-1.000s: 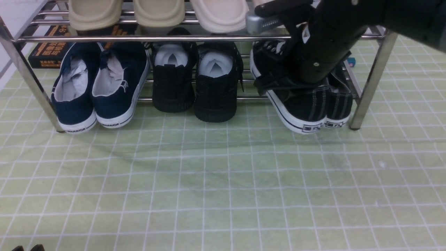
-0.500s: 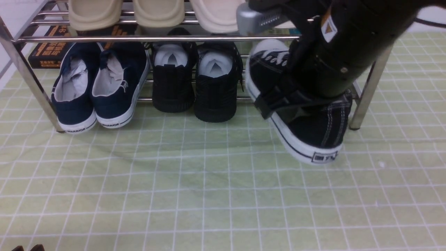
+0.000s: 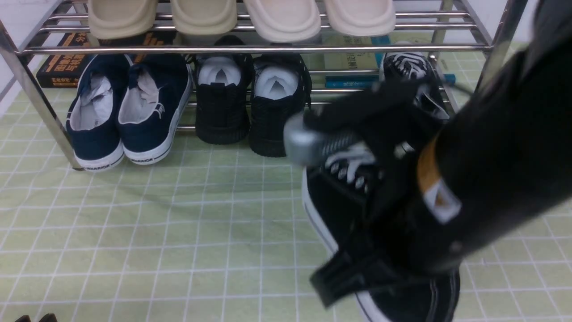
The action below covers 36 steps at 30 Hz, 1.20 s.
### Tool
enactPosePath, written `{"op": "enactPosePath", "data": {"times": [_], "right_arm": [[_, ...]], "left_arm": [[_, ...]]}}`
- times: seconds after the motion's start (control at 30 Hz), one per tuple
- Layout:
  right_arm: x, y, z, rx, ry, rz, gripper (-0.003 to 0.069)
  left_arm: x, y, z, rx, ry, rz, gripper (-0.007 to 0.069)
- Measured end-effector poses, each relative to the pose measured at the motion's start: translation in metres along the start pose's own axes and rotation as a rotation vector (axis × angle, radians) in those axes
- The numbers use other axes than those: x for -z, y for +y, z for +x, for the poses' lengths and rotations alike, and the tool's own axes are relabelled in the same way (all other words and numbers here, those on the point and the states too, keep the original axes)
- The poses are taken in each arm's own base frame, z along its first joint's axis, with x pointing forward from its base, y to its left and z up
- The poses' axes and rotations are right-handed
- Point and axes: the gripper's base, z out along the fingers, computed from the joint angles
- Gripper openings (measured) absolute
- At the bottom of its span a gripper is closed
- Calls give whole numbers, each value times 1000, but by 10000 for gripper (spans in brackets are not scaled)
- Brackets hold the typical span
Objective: Take the shoes off the shelf with your hand from the green coffee tablecloth.
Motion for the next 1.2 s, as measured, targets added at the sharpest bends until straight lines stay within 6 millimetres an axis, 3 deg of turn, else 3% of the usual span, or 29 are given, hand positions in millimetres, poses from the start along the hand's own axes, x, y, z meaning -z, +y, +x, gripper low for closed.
{"op": "enactPosePath", "data": {"times": [0.13,0.43,1.2], "right_arm": [[-30,3,-1,-61,-11,34,18],[-95,9,-29,-97,-142,140,23],[-162,17,-49,-124,-232,118,38]], "left_arm": [[0,0,0,0,0,0,242],[0,0,0,0,0,0,242],[0,0,0,0,0,0,242]]}}
